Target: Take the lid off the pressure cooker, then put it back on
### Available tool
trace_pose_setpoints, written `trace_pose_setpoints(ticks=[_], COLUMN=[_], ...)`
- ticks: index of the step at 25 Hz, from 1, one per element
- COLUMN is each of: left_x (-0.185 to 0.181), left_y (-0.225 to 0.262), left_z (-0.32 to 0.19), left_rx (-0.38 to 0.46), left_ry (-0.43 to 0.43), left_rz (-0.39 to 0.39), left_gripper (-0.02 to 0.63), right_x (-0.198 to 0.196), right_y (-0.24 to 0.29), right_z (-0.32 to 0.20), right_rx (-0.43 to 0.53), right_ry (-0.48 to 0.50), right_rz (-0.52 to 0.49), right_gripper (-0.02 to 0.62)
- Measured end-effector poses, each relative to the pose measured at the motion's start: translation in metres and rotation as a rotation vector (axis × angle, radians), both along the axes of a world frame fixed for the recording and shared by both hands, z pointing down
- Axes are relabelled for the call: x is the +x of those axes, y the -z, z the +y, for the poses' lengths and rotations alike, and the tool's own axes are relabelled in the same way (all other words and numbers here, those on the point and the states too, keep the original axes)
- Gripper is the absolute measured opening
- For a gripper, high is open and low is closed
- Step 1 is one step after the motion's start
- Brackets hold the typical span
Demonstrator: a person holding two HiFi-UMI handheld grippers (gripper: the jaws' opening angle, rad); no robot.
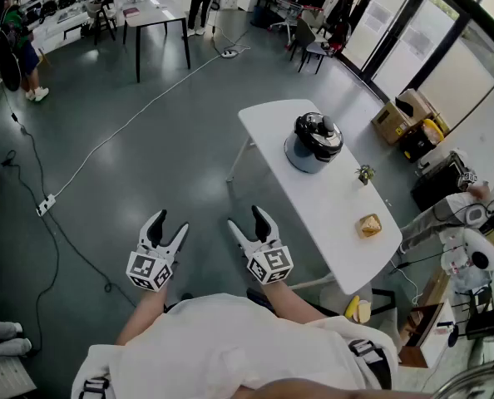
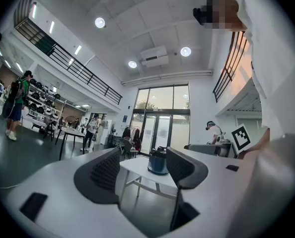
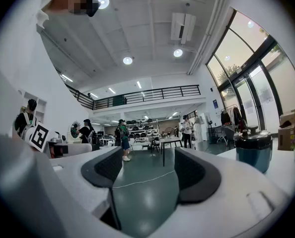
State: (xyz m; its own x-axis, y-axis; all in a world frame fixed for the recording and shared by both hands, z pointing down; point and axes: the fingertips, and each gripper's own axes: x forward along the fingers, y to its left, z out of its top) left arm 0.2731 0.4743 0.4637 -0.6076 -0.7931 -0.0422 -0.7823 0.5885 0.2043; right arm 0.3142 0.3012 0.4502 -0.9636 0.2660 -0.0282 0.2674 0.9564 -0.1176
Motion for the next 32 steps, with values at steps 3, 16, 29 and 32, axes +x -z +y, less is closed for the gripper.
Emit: trace_pose_setpoints(ticks=[3, 16, 29, 32], left_x=[0.009, 0.014, 0.014, 0.015], left_y=[0.007, 0.010, 0.012, 0.005], left_z=[-0.006, -0.012, -0.043, -0.050], left_rx=[-0.012, -0.032, -0.059, -0.077], left_ry=[-0.023, -0.012, -0.004, -0.011], left_rz=[-0.011, -0.010, -0.006, 0.006], left_gripper=[0.278, 0.273, 0.265, 0.265], right_x=[0.012, 0.018, 0.028, 0.030], right_y=[-0.004, 0.009, -0.002, -0.014], right_z=[-0.006, -0.015, -0.058, -0.065], right_rx=[-0.008, -0.052, -0.057, -0.069], right_ry=[-0.012, 0.014, -0.011, -0.010], right_rz=[0.019, -0.036, -0.006, 0.013], right_gripper=[0.334, 0.334, 0.334, 0.334])
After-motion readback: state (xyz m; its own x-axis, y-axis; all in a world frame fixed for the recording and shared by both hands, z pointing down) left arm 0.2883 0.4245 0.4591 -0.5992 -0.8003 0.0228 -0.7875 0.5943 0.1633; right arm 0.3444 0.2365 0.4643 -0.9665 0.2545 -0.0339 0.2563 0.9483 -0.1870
